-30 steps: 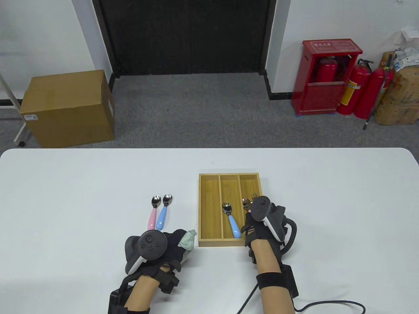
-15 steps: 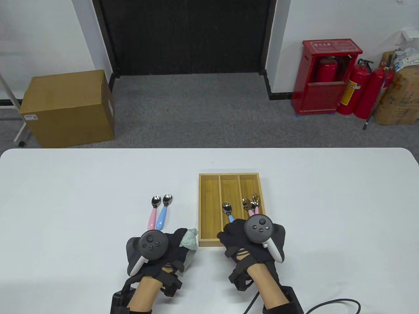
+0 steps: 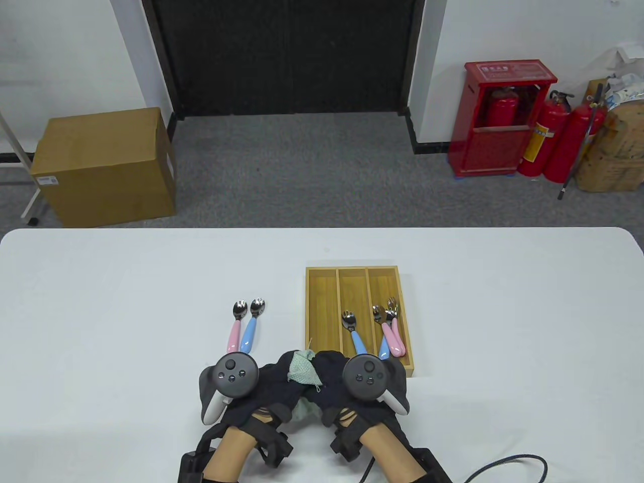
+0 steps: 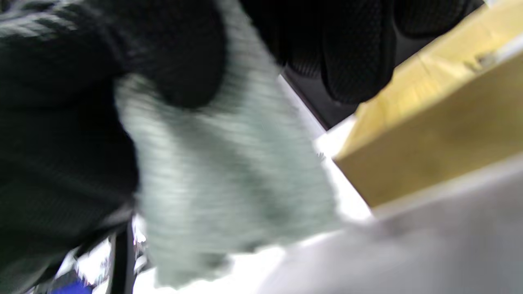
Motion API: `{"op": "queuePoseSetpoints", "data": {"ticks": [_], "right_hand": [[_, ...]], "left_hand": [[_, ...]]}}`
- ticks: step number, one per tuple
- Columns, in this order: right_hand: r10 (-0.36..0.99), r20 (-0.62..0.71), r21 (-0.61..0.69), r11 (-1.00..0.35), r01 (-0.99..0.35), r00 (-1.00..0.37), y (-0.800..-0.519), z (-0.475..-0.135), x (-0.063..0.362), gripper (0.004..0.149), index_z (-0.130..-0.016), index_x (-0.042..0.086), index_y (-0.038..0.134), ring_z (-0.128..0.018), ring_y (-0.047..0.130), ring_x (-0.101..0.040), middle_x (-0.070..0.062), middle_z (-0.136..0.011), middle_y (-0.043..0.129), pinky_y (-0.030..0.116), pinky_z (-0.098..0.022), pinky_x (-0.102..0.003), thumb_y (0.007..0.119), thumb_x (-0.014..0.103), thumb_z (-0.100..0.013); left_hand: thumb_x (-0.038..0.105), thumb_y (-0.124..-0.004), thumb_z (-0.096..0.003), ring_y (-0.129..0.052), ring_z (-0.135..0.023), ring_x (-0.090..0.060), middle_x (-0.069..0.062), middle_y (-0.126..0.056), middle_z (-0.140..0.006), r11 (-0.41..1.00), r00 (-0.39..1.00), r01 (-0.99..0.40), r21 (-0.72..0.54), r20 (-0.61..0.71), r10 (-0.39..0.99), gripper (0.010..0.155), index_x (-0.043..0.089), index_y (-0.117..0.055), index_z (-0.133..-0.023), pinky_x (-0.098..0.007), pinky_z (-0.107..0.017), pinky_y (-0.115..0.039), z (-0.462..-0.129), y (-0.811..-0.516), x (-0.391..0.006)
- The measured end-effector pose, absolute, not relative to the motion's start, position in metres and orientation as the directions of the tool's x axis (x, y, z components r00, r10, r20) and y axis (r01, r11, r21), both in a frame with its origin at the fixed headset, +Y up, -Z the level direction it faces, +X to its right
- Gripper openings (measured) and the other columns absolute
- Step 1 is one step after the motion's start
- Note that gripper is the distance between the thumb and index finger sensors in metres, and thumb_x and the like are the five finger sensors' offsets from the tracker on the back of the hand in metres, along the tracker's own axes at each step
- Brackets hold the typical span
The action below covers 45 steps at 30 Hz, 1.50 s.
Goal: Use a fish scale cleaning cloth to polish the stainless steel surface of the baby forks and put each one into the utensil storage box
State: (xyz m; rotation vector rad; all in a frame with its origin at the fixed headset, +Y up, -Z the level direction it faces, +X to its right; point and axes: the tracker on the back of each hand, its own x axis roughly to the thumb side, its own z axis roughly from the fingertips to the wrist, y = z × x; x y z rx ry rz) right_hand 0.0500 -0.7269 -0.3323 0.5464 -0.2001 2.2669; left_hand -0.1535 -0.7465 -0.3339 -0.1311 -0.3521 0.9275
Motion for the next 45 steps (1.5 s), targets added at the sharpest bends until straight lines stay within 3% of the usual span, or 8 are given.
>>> {"op": "queuePoseSetpoints", "data": {"ticks": [8,12,15,21,30,35,42,45], "right_hand": [[0.751,0.4,-0.168,-0.503,-0.848,-0.525,-0.721,-0.335,0.097,0.037,-0.074,0.013,0.088,-0.04,0.097,-0.037,-0.025,-0.071,0.091,0.073,-0.044,-0.064,0.081,0.027,-0.041],[0.771,0.386,-0.233,-0.45,-0.862,-0.507,-0.717,-0.336,0.119,0.038,-0.076,0.013,0.086,-0.039,0.098,-0.037,-0.025,-0.07,0.092,0.074,-0.044,-0.063,0.081,0.028,-0.042],[0.79,0.426,-0.236,-0.373,-0.897,-0.44,-0.714,-0.338,0.132,0.04,-0.079,0.013,0.085,-0.038,0.098,-0.037,-0.025,-0.07,0.092,0.074,-0.044,-0.063,0.081,0.027,-0.042],[0.788,0.479,-0.262,-0.294,-0.919,-0.388,-0.714,-0.34,0.143,0.041,-0.081,0.013,0.085,-0.037,0.099,-0.036,-0.024,-0.069,0.094,0.075,-0.043,-0.062,0.081,0.025,-0.042],[0.809,0.464,-0.234,-0.281,-0.931,-0.361,-0.722,-0.346,0.148,0.042,-0.084,0.014,0.083,-0.037,0.098,-0.036,-0.023,-0.071,0.093,0.075,-0.044,-0.062,0.08,0.021,-0.042],[0.783,0.493,-0.234,-0.301,-0.924,-0.38,-0.722,-0.348,0.149,0.04,-0.081,0.016,0.086,-0.032,0.097,-0.033,-0.024,-0.068,0.093,0.076,-0.041,-0.06,0.079,0.018,-0.042],[0.791,0.48,-0.227,-0.307,-0.924,-0.38,-0.724,-0.348,0.15,0.039,-0.08,0.016,0.086,-0.031,0.097,-0.033,-0.024,-0.068,0.093,0.076,-0.041,-0.06,0.079,0.018,-0.042],[0.798,0.474,-0.225,-0.301,-0.927,-0.374,-0.723,-0.348,0.151,0.039,-0.08,0.015,0.086,-0.031,0.097,-0.032,-0.024,-0.067,0.093,0.077,-0.041,-0.06,0.08,0.018,-0.042]], "left_hand": [[0.062,-0.068,-0.0532,-0.072,-0.097,-0.042,-0.017,-0.081,-0.096,0.691,0.649,-0.698,-0.187,0.242,0.721,0.074,0.013,-0.056,-0.108,-0.07,-0.068,-0.042,-0.341,-0.747,-0.172],[0.061,-0.067,-0.0537,-0.067,-0.1,-0.042,-0.016,-0.077,-0.099,0.659,0.644,-0.744,-0.11,0.142,0.751,0.072,0.015,-0.056,-0.108,-0.07,-0.069,-0.038,-0.349,-0.749,-0.206],[0.061,-0.066,-0.054,-0.044,-0.11,-0.04,-0.013,-0.058,-0.112,0.602,0.601,-0.799,-0.007,0.06,0.797,0.072,0.019,-0.052,-0.111,-0.069,-0.072,-0.028,-0.353,-0.753,-0.236],[0.061,-0.067,-0.0547,-0.027,-0.112,-0.038,-0.01,-0.041,-0.117,0.664,0.654,-0.739,0.112,-0.118,0.747,0.069,0.022,-0.054,-0.111,-0.066,-0.071,-0.017,-0.357,-0.761,-0.265],[0.057,-0.072,-0.0541,-0.031,-0.111,-0.039,-0.011,-0.044,-0.116,0.874,0.823,-0.483,-0.051,-0.367,0.434,0.067,0.019,-0.059,-0.108,-0.064,-0.073,-0.022,-0.405,-0.77,-0.266],[0.056,-0.073,-0.0534,-0.029,-0.112,-0.037,-0.01,-0.042,-0.116,0.906,0.858,-0.396,-0.149,-0.412,0.307,0.067,0.016,-0.062,-0.106,-0.062,-0.074,-0.027,-0.428,-0.778,-0.256],[0.047,-0.077,-0.0542,-0.04,-0.109,-0.044,-0.014,-0.049,-0.112,0.891,0.836,-0.414,-0.185,-0.464,0.292,0.063,0.007,-0.064,-0.101,-0.069,-0.071,-0.036,-0.444,-0.782,-0.247],[0.041,-0.083,-0.0522,-0.05,-0.107,-0.045,-0.013,-0.052,-0.11,0.937,0.887,-0.279,-0.21,-0.429,0.169,0.06,0.005,-0.065,-0.097,-0.07,-0.07,-0.044,-0.447,-0.782,-0.241]]}}
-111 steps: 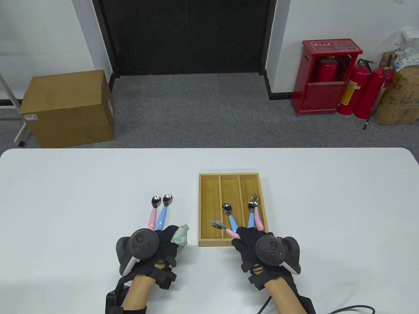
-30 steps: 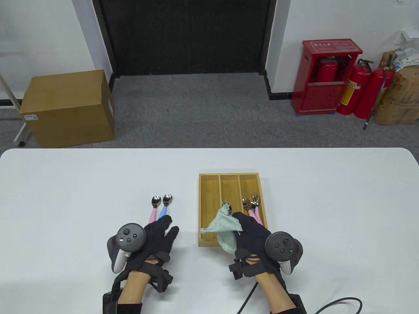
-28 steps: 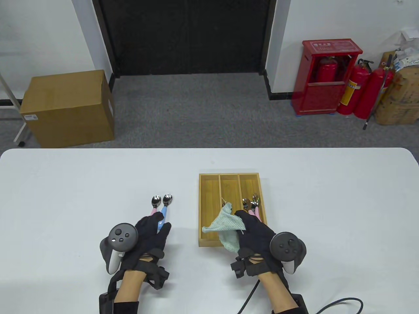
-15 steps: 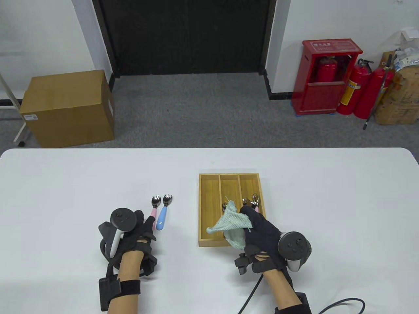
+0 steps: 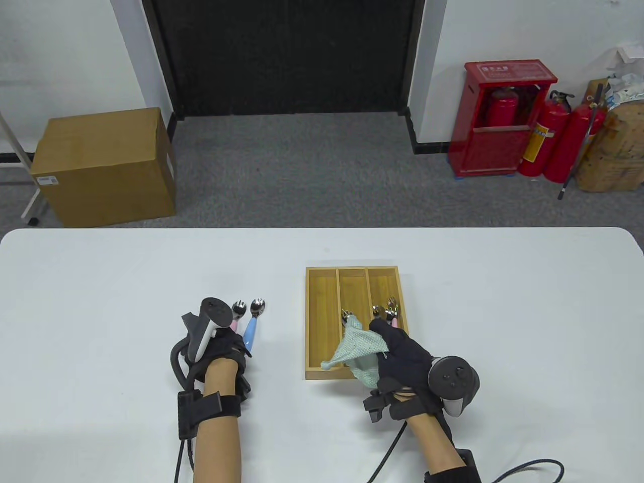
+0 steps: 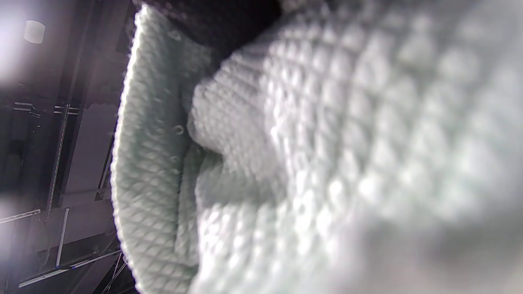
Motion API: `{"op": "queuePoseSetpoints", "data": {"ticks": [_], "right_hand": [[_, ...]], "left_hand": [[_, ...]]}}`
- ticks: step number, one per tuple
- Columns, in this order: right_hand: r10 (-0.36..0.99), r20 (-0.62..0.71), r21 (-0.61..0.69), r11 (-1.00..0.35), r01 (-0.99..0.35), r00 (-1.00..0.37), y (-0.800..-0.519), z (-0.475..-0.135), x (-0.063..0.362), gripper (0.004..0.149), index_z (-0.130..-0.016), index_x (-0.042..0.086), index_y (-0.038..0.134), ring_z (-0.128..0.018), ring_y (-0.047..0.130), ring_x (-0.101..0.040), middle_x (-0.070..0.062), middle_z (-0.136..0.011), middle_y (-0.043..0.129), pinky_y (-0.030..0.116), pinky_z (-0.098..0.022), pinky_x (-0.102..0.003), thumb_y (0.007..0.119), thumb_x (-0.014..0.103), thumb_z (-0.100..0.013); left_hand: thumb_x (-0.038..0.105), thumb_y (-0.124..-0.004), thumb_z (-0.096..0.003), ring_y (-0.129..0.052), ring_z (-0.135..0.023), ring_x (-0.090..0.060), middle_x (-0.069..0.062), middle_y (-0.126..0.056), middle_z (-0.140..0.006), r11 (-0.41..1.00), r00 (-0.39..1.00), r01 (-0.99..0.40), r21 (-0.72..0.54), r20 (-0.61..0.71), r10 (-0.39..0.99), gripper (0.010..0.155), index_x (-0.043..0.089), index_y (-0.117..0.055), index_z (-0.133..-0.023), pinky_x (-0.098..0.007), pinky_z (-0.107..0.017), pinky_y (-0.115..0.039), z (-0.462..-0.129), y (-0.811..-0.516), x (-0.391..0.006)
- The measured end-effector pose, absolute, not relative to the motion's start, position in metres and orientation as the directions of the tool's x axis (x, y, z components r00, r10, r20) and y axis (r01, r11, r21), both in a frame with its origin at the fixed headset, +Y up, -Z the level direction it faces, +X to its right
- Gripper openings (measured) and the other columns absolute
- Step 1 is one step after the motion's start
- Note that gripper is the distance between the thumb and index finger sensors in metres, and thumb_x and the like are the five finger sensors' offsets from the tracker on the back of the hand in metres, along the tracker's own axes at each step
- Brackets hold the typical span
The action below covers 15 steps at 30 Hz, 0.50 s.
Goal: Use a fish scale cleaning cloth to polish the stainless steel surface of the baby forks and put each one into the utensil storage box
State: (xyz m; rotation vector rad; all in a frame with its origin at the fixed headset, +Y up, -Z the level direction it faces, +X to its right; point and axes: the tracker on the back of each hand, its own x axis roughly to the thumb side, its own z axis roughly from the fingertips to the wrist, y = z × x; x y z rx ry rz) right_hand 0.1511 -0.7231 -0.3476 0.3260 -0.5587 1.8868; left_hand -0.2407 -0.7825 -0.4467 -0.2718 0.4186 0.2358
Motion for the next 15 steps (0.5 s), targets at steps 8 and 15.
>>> {"op": "queuePoseSetpoints", "data": {"ticks": [8,15], "right_hand": [[0.839,0.437,-0.202,-0.259,-0.944,-0.324,-0.726,-0.351,0.157,0.039,-0.08,0.015,0.087,-0.029,0.096,-0.032,-0.024,-0.066,0.094,0.077,-0.041,-0.059,0.08,0.019,-0.042],[0.874,0.376,-0.195,-0.25,-0.948,-0.308,-0.733,-0.355,0.165,0.039,-0.081,0.014,0.085,-0.032,0.096,-0.033,-0.024,-0.068,0.093,0.075,-0.042,-0.061,0.079,0.018,-0.043]], "left_hand": [[0.039,-0.08,-0.0483,-0.059,-0.105,-0.042,-0.01,-0.058,-0.107,0.905,0.837,-0.426,-0.009,-0.384,0.39,0.053,0.009,-0.07,-0.091,-0.065,-0.07,-0.051,-0.435,-0.769,-0.259],[0.039,-0.081,-0.0467,-0.09,-0.083,-0.038,-0.013,-0.082,-0.093,0.743,0.744,-0.665,0.073,-0.011,0.668,0.048,0.021,-0.073,-0.09,-0.06,-0.061,-0.068,-0.384,-0.7,-0.221]]}}
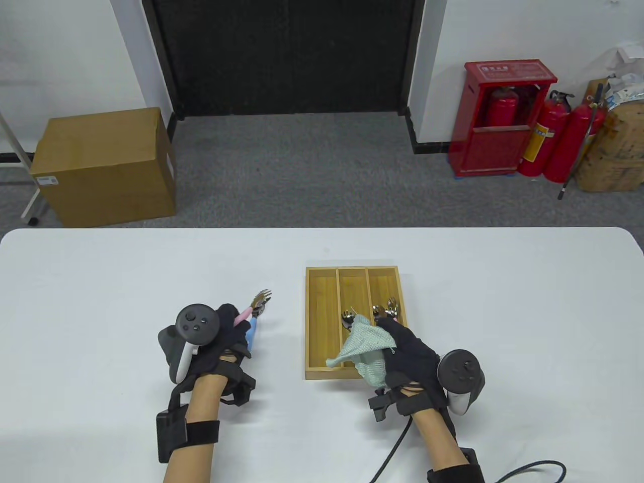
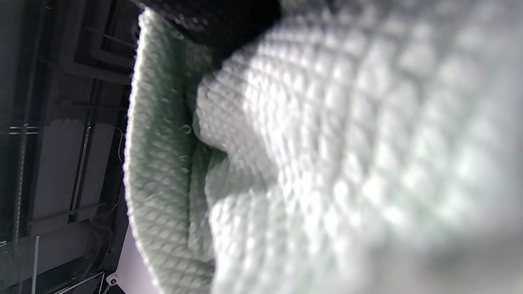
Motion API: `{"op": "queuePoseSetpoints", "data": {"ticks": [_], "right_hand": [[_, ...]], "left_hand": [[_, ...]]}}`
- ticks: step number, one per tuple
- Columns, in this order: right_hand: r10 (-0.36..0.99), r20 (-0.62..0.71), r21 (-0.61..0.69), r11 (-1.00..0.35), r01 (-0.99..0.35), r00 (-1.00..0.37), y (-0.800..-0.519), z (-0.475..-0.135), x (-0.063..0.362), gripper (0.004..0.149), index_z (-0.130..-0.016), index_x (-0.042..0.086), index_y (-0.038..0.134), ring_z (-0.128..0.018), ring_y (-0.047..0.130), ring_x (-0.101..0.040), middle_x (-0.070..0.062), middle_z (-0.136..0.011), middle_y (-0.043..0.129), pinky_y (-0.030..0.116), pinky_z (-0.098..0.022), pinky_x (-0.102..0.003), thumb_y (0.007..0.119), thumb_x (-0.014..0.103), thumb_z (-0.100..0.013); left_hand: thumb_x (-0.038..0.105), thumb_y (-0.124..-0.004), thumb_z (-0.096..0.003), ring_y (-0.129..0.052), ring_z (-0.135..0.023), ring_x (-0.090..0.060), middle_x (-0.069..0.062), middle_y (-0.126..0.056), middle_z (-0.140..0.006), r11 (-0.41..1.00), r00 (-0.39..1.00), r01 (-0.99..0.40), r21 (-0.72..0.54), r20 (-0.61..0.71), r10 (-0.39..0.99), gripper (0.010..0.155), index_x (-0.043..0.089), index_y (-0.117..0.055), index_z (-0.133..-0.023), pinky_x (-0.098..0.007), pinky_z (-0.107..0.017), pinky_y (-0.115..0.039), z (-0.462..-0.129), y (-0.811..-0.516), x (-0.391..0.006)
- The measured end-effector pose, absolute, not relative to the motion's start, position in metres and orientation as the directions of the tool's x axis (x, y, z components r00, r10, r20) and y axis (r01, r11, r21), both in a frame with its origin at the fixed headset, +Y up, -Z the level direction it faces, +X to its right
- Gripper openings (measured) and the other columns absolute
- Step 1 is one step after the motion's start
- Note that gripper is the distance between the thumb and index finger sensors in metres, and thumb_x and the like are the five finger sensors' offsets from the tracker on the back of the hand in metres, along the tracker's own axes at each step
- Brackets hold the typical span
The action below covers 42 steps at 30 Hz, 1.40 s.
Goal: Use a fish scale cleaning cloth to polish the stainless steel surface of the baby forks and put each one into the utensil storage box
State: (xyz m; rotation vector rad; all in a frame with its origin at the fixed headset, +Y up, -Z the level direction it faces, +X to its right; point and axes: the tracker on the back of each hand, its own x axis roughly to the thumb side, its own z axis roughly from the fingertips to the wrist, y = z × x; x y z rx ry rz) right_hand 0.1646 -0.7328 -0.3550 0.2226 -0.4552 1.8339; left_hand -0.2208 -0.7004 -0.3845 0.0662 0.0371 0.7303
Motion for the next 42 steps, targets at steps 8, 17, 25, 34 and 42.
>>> {"op": "queuePoseSetpoints", "data": {"ticks": [8,17,25,34,42], "right_hand": [[0.868,0.364,-0.191,-0.286,-0.939,-0.339,-0.729,-0.349,0.161,0.04,-0.082,0.014,0.085,-0.037,0.097,-0.036,-0.024,-0.07,0.092,0.074,-0.044,-0.062,0.079,0.02,-0.043],[0.891,0.277,0.016,-0.378,-0.926,-0.359,-0.733,-0.346,0.129,0.045,-0.089,0.014,0.076,-0.063,0.085,-0.048,-0.027,-0.091,0.075,0.061,-0.053,-0.069,0.074,0.029,-0.047],[0.954,0.237,0.22,-0.235,-0.947,-0.182,-0.742,-0.348,0.119,0.052,-0.098,0.015,0.062,-0.076,0.073,-0.053,-0.028,-0.1,0.059,0.057,-0.055,-0.071,0.068,0.036,-0.051],[0.984,0.179,0.081,-0.003,-0.997,0.012,-0.748,-0.342,0.121,0.056,-0.101,0.018,0.054,-0.072,0.078,-0.05,-0.029,-0.1,0.056,0.062,-0.052,-0.069,0.064,0.043,-0.052],[0.978,0.207,0.233,-0.073,-0.97,-0.024,-0.746,-0.344,0.113,0.054,-0.099,0.017,0.061,-0.074,0.074,-0.052,-0.03,-0.099,0.059,0.06,-0.054,-0.069,0.067,0.042,-0.051]], "left_hand": [[0.042,-0.082,-0.0472,-0.101,-0.062,-0.029,-0.008,-0.093,-0.077,0.807,0.778,-0.59,-0.029,0.249,0.577,0.047,0.024,-0.075,-0.091,-0.055,-0.055,-0.076,-0.323,-0.688,-0.138],[0.041,-0.079,-0.0476,-0.1,-0.054,-0.024,-0.008,-0.093,-0.07,0.794,0.745,-0.6,-0.099,0.293,0.6,0.049,0.02,-0.073,-0.092,-0.056,-0.054,-0.076,-0.306,-0.725,-0.108],[0.041,-0.078,-0.0472,-0.099,-0.049,-0.023,-0.008,-0.093,-0.067,0.708,0.665,-0.693,-0.138,0.258,0.701,0.049,0.02,-0.072,-0.091,-0.056,-0.054,-0.076,-0.309,-0.738,-0.122],[0.042,-0.075,-0.048,-0.098,-0.042,-0.021,-0.007,-0.094,-0.063,0.646,0.599,-0.728,-0.229,0.247,0.762,0.05,0.019,-0.073,-0.092,-0.055,-0.052,-0.077,-0.309,-0.741,-0.121],[0.042,-0.074,-0.0481,-0.098,-0.041,-0.021,-0.007,-0.095,-0.061,0.656,0.604,-0.717,-0.234,0.26,0.753,0.05,0.018,-0.074,-0.092,-0.055,-0.052,-0.077,-0.308,-0.741,-0.121]]}}
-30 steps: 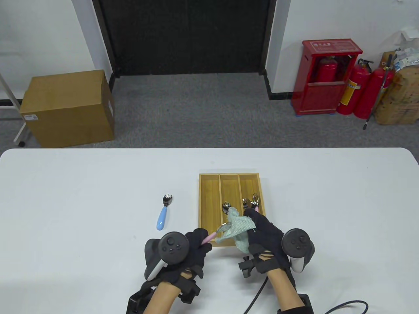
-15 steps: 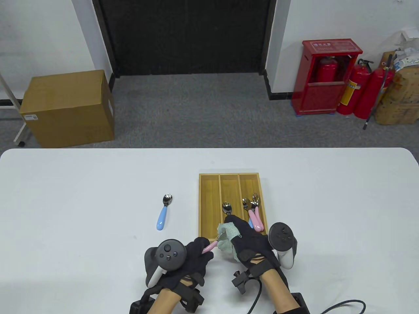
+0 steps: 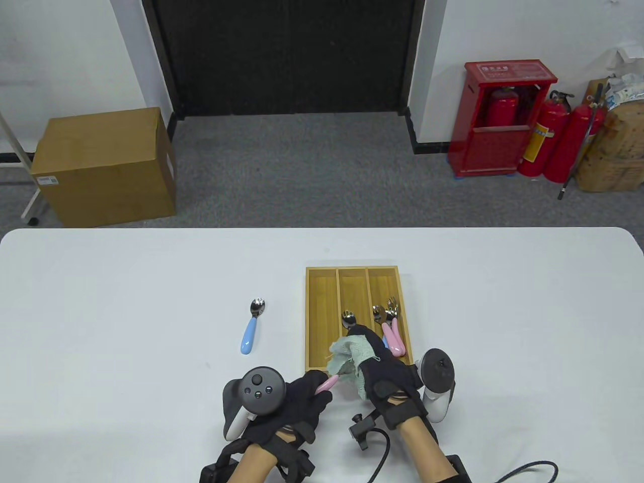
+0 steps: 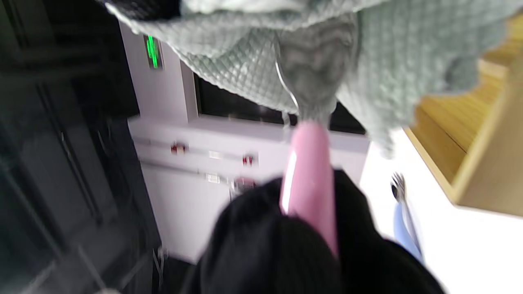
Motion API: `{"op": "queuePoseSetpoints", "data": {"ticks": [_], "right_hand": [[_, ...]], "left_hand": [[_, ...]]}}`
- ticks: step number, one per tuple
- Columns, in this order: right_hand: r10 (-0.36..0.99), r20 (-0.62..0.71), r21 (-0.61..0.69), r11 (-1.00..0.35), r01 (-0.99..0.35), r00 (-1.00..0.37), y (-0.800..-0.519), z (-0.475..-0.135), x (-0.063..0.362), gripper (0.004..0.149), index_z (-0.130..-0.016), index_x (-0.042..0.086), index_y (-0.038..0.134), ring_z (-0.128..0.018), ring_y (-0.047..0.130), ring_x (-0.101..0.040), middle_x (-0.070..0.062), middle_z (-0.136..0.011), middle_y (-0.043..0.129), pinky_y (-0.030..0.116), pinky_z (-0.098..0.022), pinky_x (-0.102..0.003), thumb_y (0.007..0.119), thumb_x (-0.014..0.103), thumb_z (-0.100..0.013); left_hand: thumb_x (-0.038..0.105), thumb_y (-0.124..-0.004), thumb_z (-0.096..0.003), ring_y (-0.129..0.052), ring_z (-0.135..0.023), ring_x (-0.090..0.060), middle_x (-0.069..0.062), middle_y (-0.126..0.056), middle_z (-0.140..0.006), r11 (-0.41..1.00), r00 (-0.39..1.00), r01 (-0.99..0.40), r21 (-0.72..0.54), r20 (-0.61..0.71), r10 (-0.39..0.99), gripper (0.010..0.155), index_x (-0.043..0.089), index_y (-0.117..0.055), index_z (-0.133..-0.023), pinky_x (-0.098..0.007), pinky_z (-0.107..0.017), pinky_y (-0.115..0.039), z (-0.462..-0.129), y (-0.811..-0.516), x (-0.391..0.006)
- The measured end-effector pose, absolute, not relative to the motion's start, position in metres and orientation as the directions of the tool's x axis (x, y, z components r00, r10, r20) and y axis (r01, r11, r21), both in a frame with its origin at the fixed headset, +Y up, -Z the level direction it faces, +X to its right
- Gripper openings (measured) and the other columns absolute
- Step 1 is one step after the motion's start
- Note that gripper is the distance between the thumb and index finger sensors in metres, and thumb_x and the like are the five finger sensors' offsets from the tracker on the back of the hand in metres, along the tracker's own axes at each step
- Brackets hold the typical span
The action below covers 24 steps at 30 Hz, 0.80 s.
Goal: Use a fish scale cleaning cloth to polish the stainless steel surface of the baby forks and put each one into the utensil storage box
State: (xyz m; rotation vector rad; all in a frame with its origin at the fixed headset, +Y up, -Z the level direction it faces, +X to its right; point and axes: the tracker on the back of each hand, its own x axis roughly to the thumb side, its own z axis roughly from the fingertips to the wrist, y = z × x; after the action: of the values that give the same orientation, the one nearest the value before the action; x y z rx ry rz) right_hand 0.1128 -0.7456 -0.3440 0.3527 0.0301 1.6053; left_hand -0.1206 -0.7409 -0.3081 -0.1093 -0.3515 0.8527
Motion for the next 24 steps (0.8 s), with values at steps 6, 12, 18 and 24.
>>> {"op": "queuePoseSetpoints", "data": {"ticks": [6,12,18,24], "right_hand": [[0.957,0.266,0.397,-0.219,-0.891,-0.116,-0.741,-0.348,0.107,0.06,-0.103,0.016,0.051,-0.088,0.061,-0.051,-0.025,-0.107,0.046,0.055,-0.058,-0.069,0.064,0.044,-0.052],[0.958,0.24,0.509,-0.26,-0.821,-0.155,-0.739,-0.352,0.112,0.064,-0.104,0.014,0.047,-0.085,0.065,-0.055,-0.027,-0.107,0.046,0.061,-0.055,-0.069,0.067,0.045,-0.051],[0.97,0.213,0.588,-0.224,-0.777,-0.119,-0.736,-0.356,0.119,0.06,-0.099,0.015,0.062,-0.071,0.081,-0.051,-0.028,-0.099,0.062,0.07,-0.047,-0.066,0.083,0.027,-0.044],[0.928,0.29,0.563,-0.363,-0.743,-0.235,-0.73,-0.353,0.11,0.056,-0.091,0.012,0.073,-0.052,0.093,-0.04,-0.028,-0.082,0.079,0.077,-0.036,-0.059,0.088,0.016,-0.038]], "left_hand": [[0.042,-0.076,-0.0461,-0.096,-0.041,-0.021,-0.006,-0.094,-0.06,0.653,0.607,-0.737,-0.176,0.254,0.753,0.049,0.02,-0.076,-0.09,-0.055,-0.053,-0.076,-0.309,-0.739,-0.132],[0.041,-0.077,-0.0451,-0.096,-0.04,-0.022,-0.007,-0.095,-0.059,0.668,0.619,-0.723,-0.173,0.266,0.739,0.048,0.021,-0.078,-0.089,-0.055,-0.054,-0.076,-0.31,-0.737,-0.134],[0.042,-0.078,-0.046,-0.097,-0.039,-0.021,-0.007,-0.096,-0.058,0.664,0.575,-0.699,-0.265,0.344,0.743,0.048,0.02,-0.079,-0.089,-0.055,-0.054,-0.077,-0.311,-0.736,-0.131],[0.041,-0.078,-0.0464,-0.097,-0.039,-0.022,-0.008,-0.095,-0.058,0.605,0.494,-0.709,-0.362,0.357,0.792,0.05,0.016,-0.079,-0.089,-0.055,-0.054,-0.076,-0.313,-0.738,-0.131]]}}
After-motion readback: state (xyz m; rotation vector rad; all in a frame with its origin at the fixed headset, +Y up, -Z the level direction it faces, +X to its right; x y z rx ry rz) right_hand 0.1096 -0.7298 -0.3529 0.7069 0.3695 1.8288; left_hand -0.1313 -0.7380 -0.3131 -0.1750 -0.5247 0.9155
